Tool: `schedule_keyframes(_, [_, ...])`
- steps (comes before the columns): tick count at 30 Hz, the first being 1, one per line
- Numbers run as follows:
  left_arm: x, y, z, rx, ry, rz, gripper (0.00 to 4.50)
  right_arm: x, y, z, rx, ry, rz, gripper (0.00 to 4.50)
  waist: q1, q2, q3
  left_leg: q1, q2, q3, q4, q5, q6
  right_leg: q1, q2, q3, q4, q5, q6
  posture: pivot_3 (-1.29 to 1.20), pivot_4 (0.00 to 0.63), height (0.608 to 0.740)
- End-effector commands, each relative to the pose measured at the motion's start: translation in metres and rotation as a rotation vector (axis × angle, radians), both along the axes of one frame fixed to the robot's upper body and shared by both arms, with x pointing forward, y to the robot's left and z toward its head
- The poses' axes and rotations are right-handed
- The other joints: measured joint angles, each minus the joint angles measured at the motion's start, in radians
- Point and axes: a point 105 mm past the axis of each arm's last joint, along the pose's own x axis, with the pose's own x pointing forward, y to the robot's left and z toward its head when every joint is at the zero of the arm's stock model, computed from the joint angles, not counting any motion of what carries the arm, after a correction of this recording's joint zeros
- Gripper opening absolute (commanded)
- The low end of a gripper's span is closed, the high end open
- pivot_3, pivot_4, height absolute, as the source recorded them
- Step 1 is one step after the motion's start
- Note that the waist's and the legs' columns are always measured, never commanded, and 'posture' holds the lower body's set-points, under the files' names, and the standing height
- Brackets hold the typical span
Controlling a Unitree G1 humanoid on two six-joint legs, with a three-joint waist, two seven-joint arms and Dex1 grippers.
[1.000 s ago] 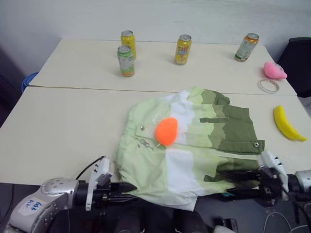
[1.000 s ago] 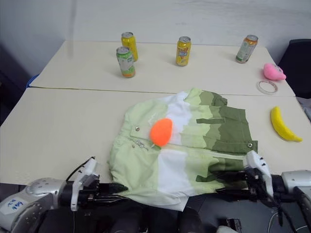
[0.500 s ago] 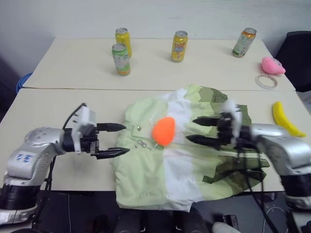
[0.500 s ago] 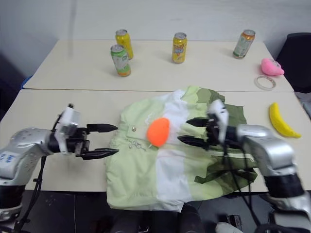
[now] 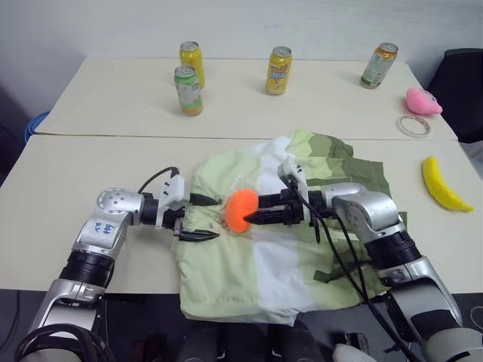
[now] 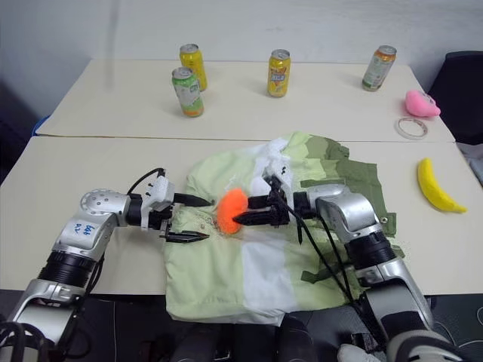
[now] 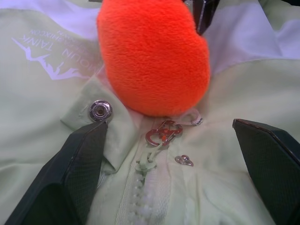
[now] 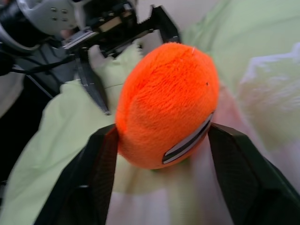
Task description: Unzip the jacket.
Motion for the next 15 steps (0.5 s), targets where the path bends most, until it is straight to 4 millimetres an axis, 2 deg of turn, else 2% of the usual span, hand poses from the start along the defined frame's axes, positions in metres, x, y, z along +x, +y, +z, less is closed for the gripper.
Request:
schedule_keyframes(1, [0.002,0.006,-0.006,-0.013,-0.003,0.046,4.5,-0.004,0.004,0.014,0.057,-0.043,0.017,1.83,-0.001,0.0,0.0,0.0,0.0,0.0,0.0,0.0,0.0,0.0,0.0,0.0,0.0,0.0,0.0,0.0,0.15,0.74])
schedule_keyframes(4, [0.003,0.007,-0.014,-0.005,0.002,0.071,4.5,-0.001,0.004,0.011,0.056,-0.096,-0.009,0.77,-0.001,0.0,0.0,0.0,0.0,0.0,0.0,0.0,0.0,0.0,0.0,0.0,0.001,0.0,0.0,0.0,0.15,0.74])
schedule_keyframes(6, [0.004,0.007,-0.02,0.0,0.001,0.093,4.5,0.0,-0.002,0.017,0.09,-0.153,-0.029,0.13,0.0,0.0,0.0,0.0,0.0,0.0,0.0,0.0,0.0,0.0,0.0,0.0,0.001,0.0,0.0,0.0,0.15,0.74])
schedule_keyframes(9, [0.004,0.006,-0.028,0.011,0.016,0.112,4.5,-0.001,-0.019,0.028,0.144,-0.184,-0.069,0.06,0.004,0.0,0.0,0.0,-0.001,0.0,0.0,0.0,0.0,0.0,-0.001,0.0,0.001,0.0,0.0,0.0,0.15,0.74])
schedule_keyframes(12, [0.002,0.009,-0.041,0.034,0.045,0.136,4.5,-0.004,-0.052,0.038,0.173,-0.171,-0.154,0.06,0.006,0.0,0.0,0.0,-0.001,-0.001,0.0,0.0,0.0,0.001,-0.001,0.0,0.001,0.0,0.0,0.0,0.15,0.74])
schedule_keyframes(13, [0.001,0.01,-0.045,0.042,0.053,0.141,4.5,-0.005,-0.068,0.04,0.165,-0.175,-0.198,0.06,0.005,0.0,0.0,0.0,-0.001,-0.001,0.0,0.0,0.0,0.001,-0.001,-0.001,0.0,0.0,0.0,0.0,0.15,0.74])
schedule_keyframes(15, [0.001,0.014,-0.053,0.065,0.047,0.175,4.5,-0.003,-0.118,0.039,0.121,-0.188,-0.374,0.06,0.006,0.0,0.0,0.001,-0.001,-0.001,0.0,0.0,0.0,0.002,-0.001,-0.001,0.0,0.0,0.0,0.0,0.15,0.74])
